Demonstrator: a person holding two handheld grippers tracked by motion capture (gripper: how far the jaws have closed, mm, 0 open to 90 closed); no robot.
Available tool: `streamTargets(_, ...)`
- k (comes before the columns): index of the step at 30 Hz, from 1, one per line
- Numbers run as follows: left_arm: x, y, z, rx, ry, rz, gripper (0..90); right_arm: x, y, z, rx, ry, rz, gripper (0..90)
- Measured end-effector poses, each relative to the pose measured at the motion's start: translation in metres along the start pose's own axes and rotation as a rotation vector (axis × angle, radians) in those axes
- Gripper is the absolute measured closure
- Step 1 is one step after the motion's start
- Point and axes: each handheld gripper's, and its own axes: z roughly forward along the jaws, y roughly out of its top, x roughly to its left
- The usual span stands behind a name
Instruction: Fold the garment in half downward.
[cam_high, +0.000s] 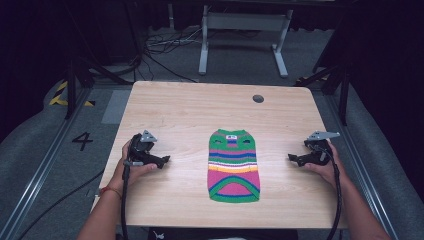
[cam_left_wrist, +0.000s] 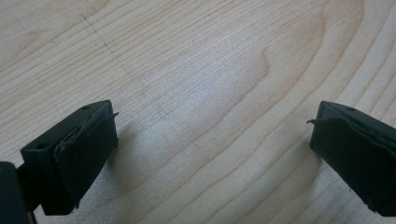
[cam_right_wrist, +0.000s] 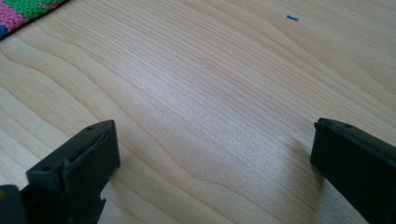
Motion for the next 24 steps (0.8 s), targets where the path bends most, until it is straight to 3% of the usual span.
streamTargets(4,0.0,0.0,-0.002,-0.001,-0.004,0.008,4.3,0.0,0.001,0.0,0.009,-0.008,0.008,2.1)
streamTargets(6,0.001,0.0,-0.004,-0.011,-0.002,0.001,11.0,0.001,0.002,-0.001,0.009,-0.005,0.001,9.7)
streamTargets(8,0.001,0.0,-0.006,-0.008,0.007,0.013,16.8,0.002,0.005,-0.003,-0.005,0.019,-0.011,25.4)
streamTargets(10,0.0,0.001,-0.008,-0.015,0.011,0.023,21.4,0.004,0.007,-0.003,-0.003,0.02,-0.018,20.6)
streamTargets(12,-0.001,0.005,-0.01,-0.018,0.012,0.029,24.4,0.006,0.01,-0.003,0.002,0.026,-0.019,26.0)
streamTargets(18,-0.005,0.025,-0.015,-0.058,-0.017,0.054,29.6,0.015,0.028,-0.005,-0.032,0.047,-0.045,30.5)
streamTargets(19,-0.007,0.03,-0.014,-0.06,-0.037,0.056,30.1,0.016,0.031,-0.006,-0.035,0.05,-0.049,31.5)
streamTargets(24,-0.017,0.052,-0.005,-0.074,-0.061,0.097,34.6,0.025,0.053,-0.005,-0.045,0.056,-0.06,38.9)
